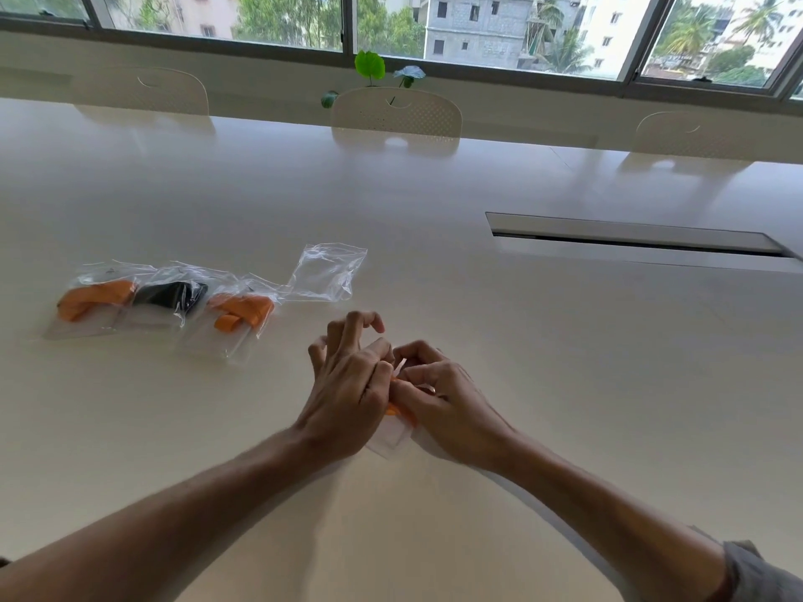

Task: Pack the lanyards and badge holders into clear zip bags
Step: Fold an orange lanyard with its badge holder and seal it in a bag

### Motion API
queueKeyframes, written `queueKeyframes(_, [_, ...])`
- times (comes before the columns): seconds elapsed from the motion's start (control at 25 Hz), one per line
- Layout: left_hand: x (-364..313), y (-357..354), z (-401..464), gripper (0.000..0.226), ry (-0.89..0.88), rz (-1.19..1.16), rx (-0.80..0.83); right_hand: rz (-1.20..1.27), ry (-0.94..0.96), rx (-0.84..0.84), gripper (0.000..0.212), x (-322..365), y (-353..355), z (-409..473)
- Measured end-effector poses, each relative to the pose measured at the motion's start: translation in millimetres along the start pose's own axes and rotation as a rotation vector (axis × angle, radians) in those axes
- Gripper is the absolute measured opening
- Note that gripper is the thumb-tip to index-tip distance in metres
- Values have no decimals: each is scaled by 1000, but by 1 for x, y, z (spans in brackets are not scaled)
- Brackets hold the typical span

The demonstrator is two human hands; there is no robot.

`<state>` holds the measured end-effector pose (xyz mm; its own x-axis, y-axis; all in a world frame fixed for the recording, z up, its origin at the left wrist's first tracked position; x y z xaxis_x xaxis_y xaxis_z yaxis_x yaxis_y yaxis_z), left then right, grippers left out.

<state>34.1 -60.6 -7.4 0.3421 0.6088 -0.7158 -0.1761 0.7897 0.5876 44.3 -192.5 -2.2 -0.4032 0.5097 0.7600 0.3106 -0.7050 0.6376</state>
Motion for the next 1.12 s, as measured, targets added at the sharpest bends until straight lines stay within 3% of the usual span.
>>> queueKeyframes(0.16, [0,14,3,18,-1,-36,-45,28,2,-3,30,-4,1,0])
queueKeyframes(0.36, [0,24,-5,25,-76,46,-14,129,-139,-179,28,-19,16,7])
queueKeyframes(0.56, [4,19,-4,20,-81,-35,9,147,-158,-90,30,-24,16,8])
queueKeyframes(0.72, [9,16,-3,8,-75,-138,40,-114,-25,-202,11,-24,22,7])
queueKeyframes(0.76, [9,16,-2,5,-80,-145,45,-271,43,-211,28,-23,25,7])
queueKeyframes(0.88, [11,18,0,6,-101,-153,87,-549,154,-13,76,-28,22,12])
queueKeyframes(1.0, [12,18,2,7,-79,-196,109,-568,149,47,84,-32,22,16])
queueKeyframes(1.12, [20,18,4,12,85,-282,77,-528,126,42,88,-32,21,16])
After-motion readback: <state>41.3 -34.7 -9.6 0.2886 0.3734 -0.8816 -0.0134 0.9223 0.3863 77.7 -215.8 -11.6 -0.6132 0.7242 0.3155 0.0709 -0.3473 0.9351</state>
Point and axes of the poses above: each hand's wrist, its own z-axis towards the middle knuckle, its own y-axis out of the back of the hand, x = y × z, the point moved 3 cm from there along z, towards the middle knuckle, and after that the axes turned 11 degrees about -z, right-handed, at the moved point
